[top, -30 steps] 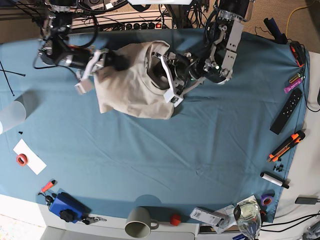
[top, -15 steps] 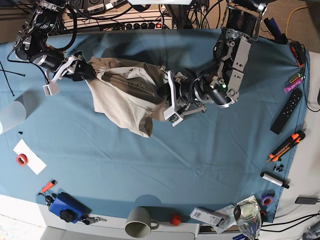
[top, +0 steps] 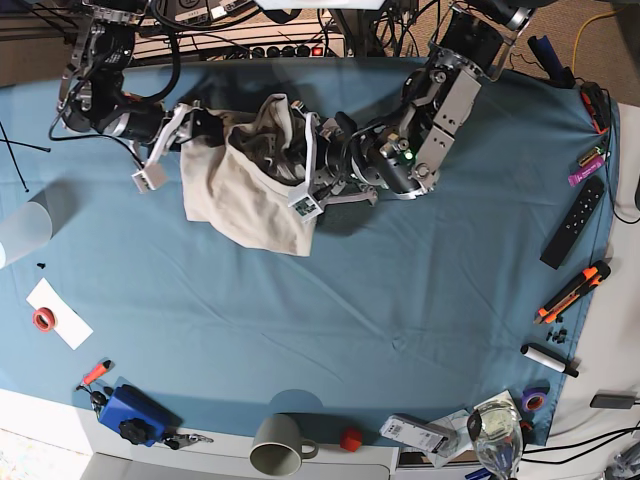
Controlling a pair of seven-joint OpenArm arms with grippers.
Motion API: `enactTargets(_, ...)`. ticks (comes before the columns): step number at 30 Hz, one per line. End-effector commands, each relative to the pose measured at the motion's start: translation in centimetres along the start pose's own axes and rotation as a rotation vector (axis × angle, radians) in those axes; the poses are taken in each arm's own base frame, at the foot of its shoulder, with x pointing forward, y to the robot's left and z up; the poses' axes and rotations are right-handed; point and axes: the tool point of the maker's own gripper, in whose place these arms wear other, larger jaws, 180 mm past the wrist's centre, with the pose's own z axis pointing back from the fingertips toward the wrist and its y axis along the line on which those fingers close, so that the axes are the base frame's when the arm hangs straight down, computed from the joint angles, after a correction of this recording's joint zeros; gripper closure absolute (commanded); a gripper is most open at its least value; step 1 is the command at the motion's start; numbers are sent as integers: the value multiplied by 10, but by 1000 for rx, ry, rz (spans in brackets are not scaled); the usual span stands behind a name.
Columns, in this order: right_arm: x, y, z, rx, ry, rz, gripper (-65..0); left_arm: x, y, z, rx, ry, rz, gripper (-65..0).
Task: Fold the T-shirt properly
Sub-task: 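Lift and pull the bundle apart with both grippers toward the table center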
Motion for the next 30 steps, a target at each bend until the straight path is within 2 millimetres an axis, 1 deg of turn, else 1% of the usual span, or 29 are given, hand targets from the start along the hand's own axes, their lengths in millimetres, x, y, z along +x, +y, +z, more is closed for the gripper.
enactTargets(1, 14, 2, 5, 3, -38, 32, -320, 12, 2, 4, 19, -29, -31, 0)
enactTargets(4, 34, 5, 12, -16, -81, 82, -320, 14, 18, 6, 99, -13, -57, 0)
enactTargets(6, 47, 7, 18, -29, -110, 118, -320, 21, 30, 10, 152, -26, -86, 0)
enactTargets(7, 50, 8, 19, -31, -116, 128, -320, 25, 35, 12, 172, -33, -98, 0)
enactTargets(9, 51, 10, 18, -29, -118, 130, -320, 33, 41, 15, 193, -41, -116, 0)
enactTargets(11, 50, 13, 15, -18, -124, 120, -320, 37, 47, 16, 202, -38, -121, 0)
enactTargets(12, 49, 14, 13, -13, -128, 115, -320, 37, 49, 14, 200, -30, -118, 0)
enactTargets(15, 49, 20, 8, 6, -139, 102, -320, 28, 52, 7, 171, 20, -87, 0)
enactTargets(18, 48, 24, 5, 19, -143, 94, -320, 21, 55, 4, 170, 46, -77, 0)
enactTargets(25, 36, 40, -9, 71, -92, 108, -320, 19, 55, 4, 170, 56, -76, 0)
enactTargets(30, 38, 41, -10, 73, -93, 112, -320, 19, 55, 4, 170, 59, -75, 0)
